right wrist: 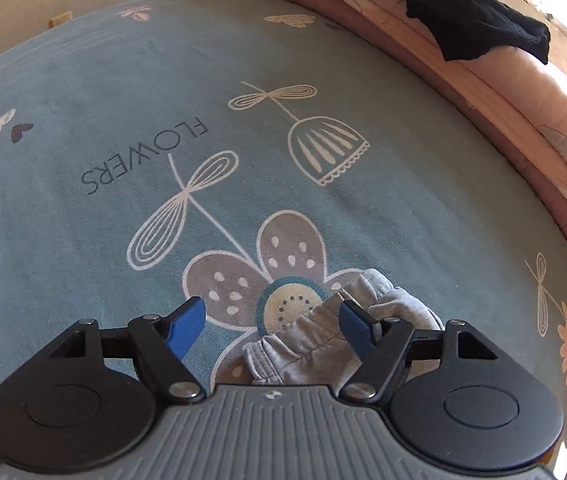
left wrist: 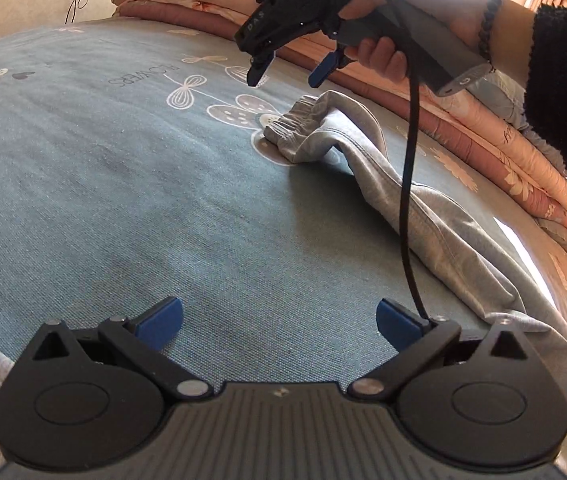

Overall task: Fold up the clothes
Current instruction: 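Grasp the gathered leg cuff with the right gripper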

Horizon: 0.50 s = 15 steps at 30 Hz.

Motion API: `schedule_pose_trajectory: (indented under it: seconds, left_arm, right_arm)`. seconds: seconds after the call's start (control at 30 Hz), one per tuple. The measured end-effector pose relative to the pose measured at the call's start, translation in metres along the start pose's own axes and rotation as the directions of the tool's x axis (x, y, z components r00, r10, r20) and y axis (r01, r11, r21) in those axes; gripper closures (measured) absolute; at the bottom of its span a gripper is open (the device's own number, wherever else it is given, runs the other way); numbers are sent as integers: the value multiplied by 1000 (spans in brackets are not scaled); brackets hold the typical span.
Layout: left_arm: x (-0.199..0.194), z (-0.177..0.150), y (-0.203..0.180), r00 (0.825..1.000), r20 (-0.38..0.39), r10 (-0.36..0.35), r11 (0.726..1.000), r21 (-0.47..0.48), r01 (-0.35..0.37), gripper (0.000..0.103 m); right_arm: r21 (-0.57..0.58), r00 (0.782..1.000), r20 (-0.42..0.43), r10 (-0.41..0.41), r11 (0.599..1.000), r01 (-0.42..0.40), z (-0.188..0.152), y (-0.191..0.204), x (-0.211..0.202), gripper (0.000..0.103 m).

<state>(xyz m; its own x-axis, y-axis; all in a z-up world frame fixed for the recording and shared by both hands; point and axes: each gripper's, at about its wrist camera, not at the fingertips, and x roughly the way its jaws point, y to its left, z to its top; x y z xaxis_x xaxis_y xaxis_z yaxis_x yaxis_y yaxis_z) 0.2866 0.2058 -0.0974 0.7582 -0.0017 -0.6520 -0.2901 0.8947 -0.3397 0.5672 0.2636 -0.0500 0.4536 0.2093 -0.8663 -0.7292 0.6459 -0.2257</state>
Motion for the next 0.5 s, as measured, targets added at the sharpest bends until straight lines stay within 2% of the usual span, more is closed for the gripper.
schedule_pose_trajectory:
  seconds: [0.07, 0.13, 0.27, 0.3, 0.37, 0.43, 0.5]
  left_arm:
    - [-1, 0, 0, 1000, -1, -4, 1000, -2, 4, 1]
    - [-2, 0, 1, 1000, 0, -9, 1000, -10, 9, 1]
    - [-2, -1, 0, 1000, -2, -18, 1000, -13, 18, 1]
    - [-2, -1, 0, 1000, -3, -17, 1000, -11, 17, 1]
    - [-2, -2, 0, 1000, -4, -18, 1000, -12, 18, 1]
    - [-1, -1, 1, 1000, -3, -22, 1000, -16, 22, 1]
    - [-1, -1, 1, 1000, -3, -24, 1000, -19, 24, 1]
  right_arm:
    - [-152, 997, -3, -72, 986, 70, -9, 22, -6, 25]
    - [-310, 991, -2, -132, 942, 124, -25, 42, -10, 25]
    - [-480, 974, -67, -217, 862, 159, -52, 63, 7, 27]
    - [-521, 967, -82, -240, 837, 164, -59, 68, 12, 32]
    - [-544, 958, -96, -269, 820, 176, -63, 70, 25, 37]
    - [-520, 953, -98, -286, 832, 196, -58, 64, 36, 37]
    - [-458, 963, -106, -248, 871, 175, -49, 52, 38, 37]
